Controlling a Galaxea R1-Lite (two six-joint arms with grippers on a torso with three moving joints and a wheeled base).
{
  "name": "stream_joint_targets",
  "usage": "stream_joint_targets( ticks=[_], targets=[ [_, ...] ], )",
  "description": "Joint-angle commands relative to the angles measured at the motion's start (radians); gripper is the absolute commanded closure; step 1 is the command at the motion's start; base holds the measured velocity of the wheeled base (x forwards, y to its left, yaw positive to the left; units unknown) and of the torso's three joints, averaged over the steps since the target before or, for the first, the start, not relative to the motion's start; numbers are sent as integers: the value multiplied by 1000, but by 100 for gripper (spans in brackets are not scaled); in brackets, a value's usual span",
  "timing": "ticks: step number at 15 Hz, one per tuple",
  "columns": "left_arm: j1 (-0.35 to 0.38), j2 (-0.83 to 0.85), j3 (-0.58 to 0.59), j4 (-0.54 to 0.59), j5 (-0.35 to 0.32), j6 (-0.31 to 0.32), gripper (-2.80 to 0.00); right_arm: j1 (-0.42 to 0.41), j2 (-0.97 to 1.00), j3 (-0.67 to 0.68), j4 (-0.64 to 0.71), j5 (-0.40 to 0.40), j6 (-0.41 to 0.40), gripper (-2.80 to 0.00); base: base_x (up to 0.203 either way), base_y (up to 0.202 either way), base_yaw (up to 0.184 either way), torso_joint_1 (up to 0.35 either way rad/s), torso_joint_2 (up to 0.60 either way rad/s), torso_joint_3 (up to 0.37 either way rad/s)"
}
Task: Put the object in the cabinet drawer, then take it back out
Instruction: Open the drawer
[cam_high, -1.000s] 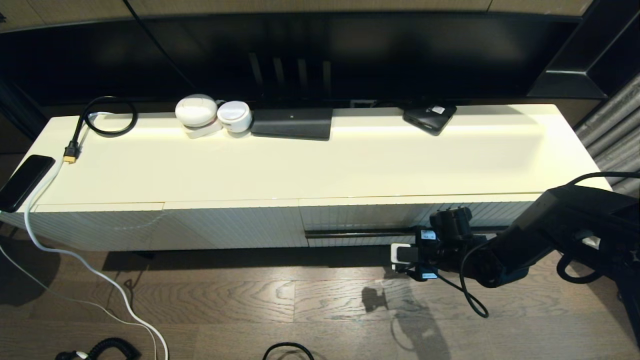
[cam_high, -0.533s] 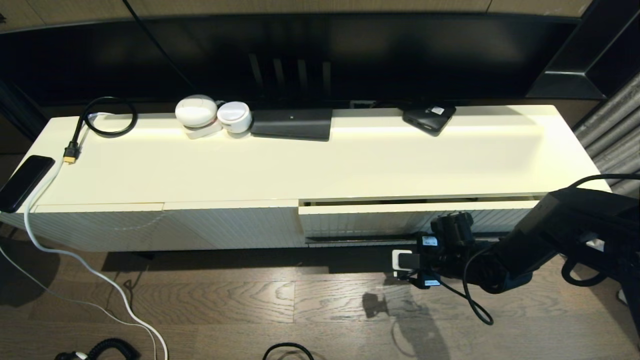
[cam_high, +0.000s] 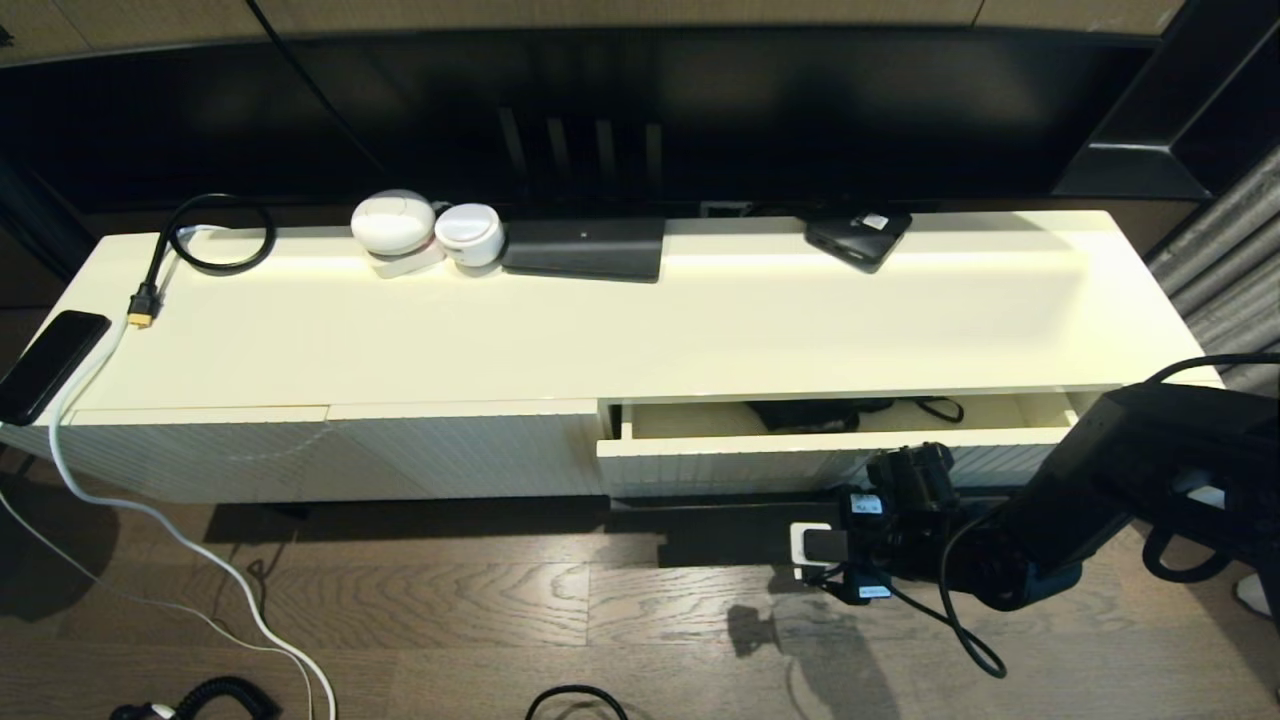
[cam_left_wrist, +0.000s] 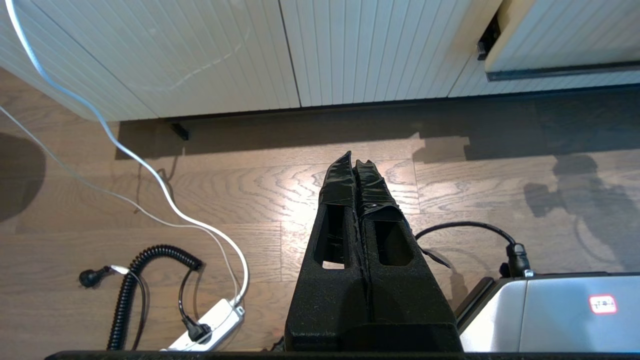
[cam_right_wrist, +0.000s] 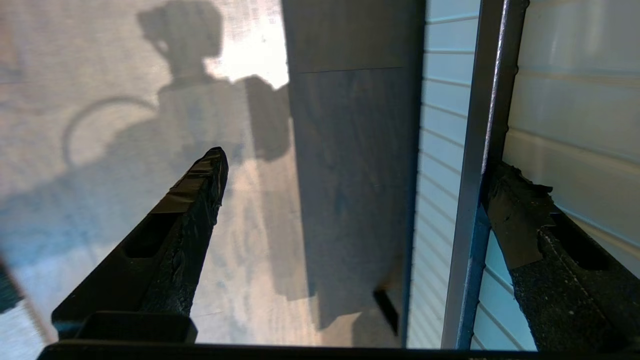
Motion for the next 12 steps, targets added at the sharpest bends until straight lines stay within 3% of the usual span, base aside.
stream_joint_targets(
  ticks=[1, 6, 12],
  targets=[
    [0, 0, 0, 0, 0, 0, 0, 0, -14, 31, -6, -1, -6, -280, 0, 0, 0, 0, 0, 0],
    [0, 0, 0, 0, 0, 0, 0, 10, -38, 86, -32, -7, -3, -280, 0, 0, 0, 0, 0, 0],
    [0, 0, 0, 0, 0, 0, 0, 19, -261, 197, -15, -18, -1, -280, 0, 0, 0, 0, 0, 0]
  ],
)
